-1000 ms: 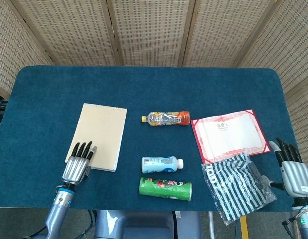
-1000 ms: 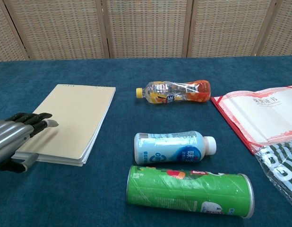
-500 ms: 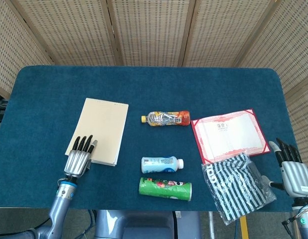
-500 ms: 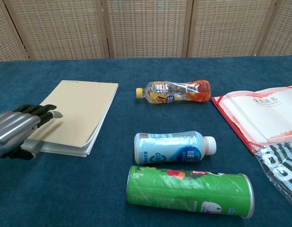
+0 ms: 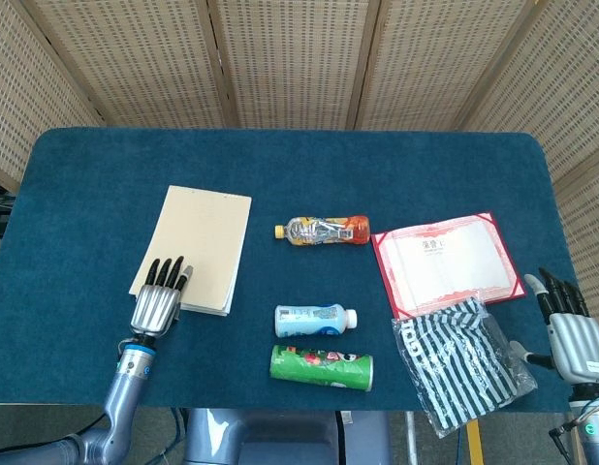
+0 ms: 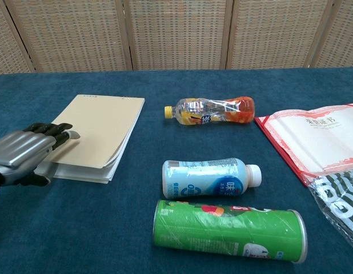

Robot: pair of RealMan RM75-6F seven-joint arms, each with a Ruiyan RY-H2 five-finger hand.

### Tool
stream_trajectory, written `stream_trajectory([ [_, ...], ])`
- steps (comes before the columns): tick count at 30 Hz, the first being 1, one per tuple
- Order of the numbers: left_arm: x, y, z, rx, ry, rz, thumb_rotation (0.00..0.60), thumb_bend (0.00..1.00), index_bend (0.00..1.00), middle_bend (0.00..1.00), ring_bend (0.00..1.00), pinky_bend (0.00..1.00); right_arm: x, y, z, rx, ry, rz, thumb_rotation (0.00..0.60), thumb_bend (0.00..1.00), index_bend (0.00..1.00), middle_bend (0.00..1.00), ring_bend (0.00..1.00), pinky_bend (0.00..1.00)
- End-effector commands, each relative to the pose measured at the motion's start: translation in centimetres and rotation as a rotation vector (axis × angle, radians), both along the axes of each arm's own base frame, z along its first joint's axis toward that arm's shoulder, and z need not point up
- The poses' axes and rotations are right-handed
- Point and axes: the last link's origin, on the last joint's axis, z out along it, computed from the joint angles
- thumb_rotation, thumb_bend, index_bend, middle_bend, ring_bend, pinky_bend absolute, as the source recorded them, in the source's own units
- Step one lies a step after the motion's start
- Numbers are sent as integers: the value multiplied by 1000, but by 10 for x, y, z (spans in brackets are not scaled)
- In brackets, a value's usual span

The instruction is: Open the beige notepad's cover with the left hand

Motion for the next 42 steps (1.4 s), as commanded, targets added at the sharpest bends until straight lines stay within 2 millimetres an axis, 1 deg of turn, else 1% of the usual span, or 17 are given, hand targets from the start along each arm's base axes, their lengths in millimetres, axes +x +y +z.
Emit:
stream_trajectory([
  [1,0,2,1,3,2,2,600,694,68,0,0,0,0,0,0,-2,0,1,600,207,27,0,0,0],
  [8,-1,5,0,3,8,14,600,723,69,0,0,0,0,0,1,-7,-3,-1,600,207,27,0,0,0],
  [19,0,11,2,12,-3,31,600,703,71,0,0,0,-2,-2,1,-13,-7,-5,600,207,27,0,0,0],
  [29,1,23,10,47,-8,47,600,704,84,0,0,0,-3,-4,3,-58,-26,6,600,208,27,0,0,0],
  [31,0,23,10,31,-14,63,600,695,85,0,0,0,-4,-4,4,-65,-28,6,600,208,27,0,0,0],
  [35,0,22,12,10,-17,85,600,635,85,0,0,0,-3,-4,4,-75,-31,8,600,208,27,0,0,0],
  [39,1,23,13,18,-5,88,600,623,86,0,0,0,-3,-4,4,-76,-32,5,600,208,27,0,0,0],
  [42,0,26,14,36,3,89,600,627,117,0,0,0,-3,-4,5,-78,-32,6,600,207,27,0,0,0],
])
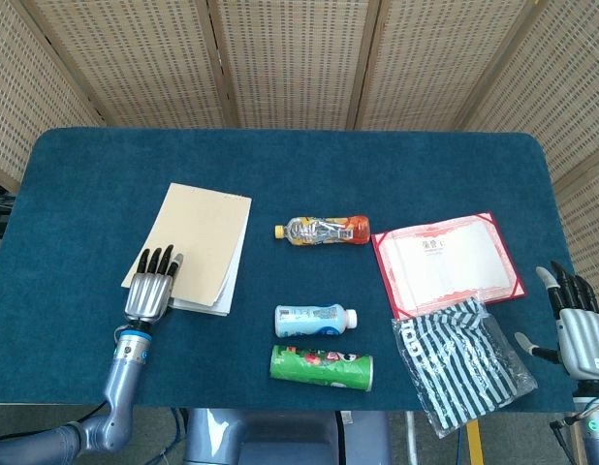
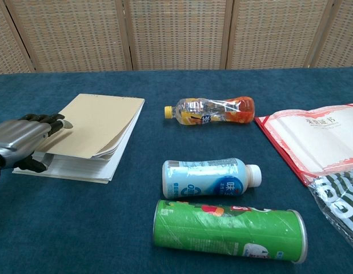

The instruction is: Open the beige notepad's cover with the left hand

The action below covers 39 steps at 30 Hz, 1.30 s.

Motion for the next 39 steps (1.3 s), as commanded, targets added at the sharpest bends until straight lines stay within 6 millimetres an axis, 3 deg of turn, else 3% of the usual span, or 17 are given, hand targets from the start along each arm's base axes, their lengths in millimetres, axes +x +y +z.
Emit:
stream_trajectory([
  [1,0,3,1,18,10,0,600,632,131,0,0,0,1,0,0,0,0,2,600,207,27,0,0,0],
  [12,1,22,12,102,45,-19,600,651,262,0,0,0,1,0,0,-2,-2,3,600,206,27,0,0,0],
  [15,3,26,16,120,43,-25,600,663,354,0,0,0,0,-1,0,-5,-5,0,600,208,27,0,0,0],
  [20,6,30,22,171,14,-47,600,708,658,0,0,0,0,-1,2,-11,-10,4,600,208,26,0,0,0],
  [23,4,30,24,184,3,-54,600,717,748,0,0,0,0,0,2,-15,-12,8,600,208,27,0,0,0],
  [39,-1,10,30,171,8,-84,600,717,774,0,0,0,1,0,3,-20,-14,10,600,208,27,0,0,0],
])
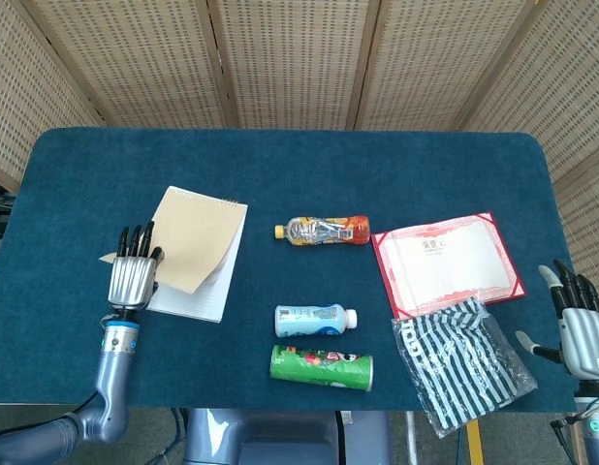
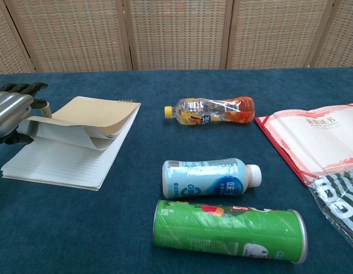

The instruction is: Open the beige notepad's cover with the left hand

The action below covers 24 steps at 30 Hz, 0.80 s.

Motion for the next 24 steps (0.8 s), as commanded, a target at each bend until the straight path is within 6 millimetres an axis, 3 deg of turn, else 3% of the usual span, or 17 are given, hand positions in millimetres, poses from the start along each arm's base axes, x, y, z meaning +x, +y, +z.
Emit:
stream_trajectory([
  [1,-1,-5,1,-4,4,-4,600,717,775,0,0,0,0,0,1,-2,-2,1,600,207,27,0,0,0],
  [24,-5,-57,9,-47,2,-22,600,717,784,0,0,0,0,1,4,-7,-9,0,600,207,27,0,0,0],
])
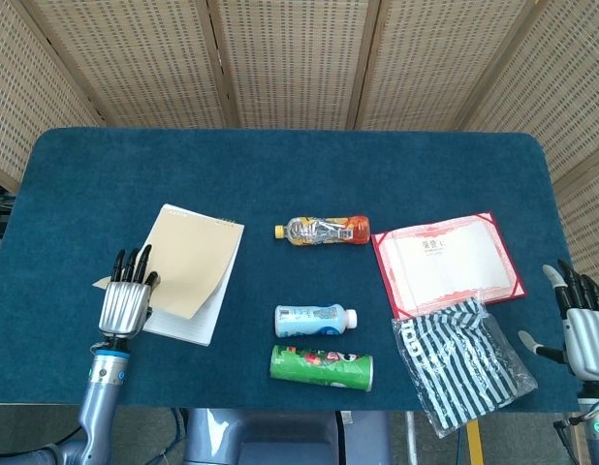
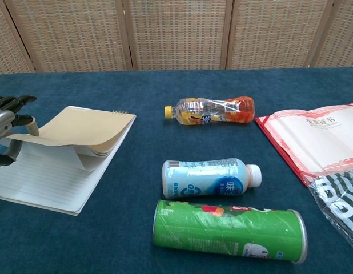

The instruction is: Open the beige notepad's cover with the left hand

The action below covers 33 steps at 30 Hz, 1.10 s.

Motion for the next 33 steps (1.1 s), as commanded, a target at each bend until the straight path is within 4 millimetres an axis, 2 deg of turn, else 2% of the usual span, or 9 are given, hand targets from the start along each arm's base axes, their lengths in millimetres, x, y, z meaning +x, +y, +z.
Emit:
stream_trajectory([
  [1,-1,-6,1,-5,1,-2,600,717,784,0,0,0,0,0,0,0,0,-1,600,207,27,0,0,0],
  [10,-5,-31,6,-37,-14,6,600,716,784,0,0,0,-1,0,0,5,1,-4,600,207,27,0,0,0],
  [33,-12,-73,26,-81,-28,19,600,717,786,0,0,0,1,1,-2,15,4,-1,600,207,27,0,0,0],
])
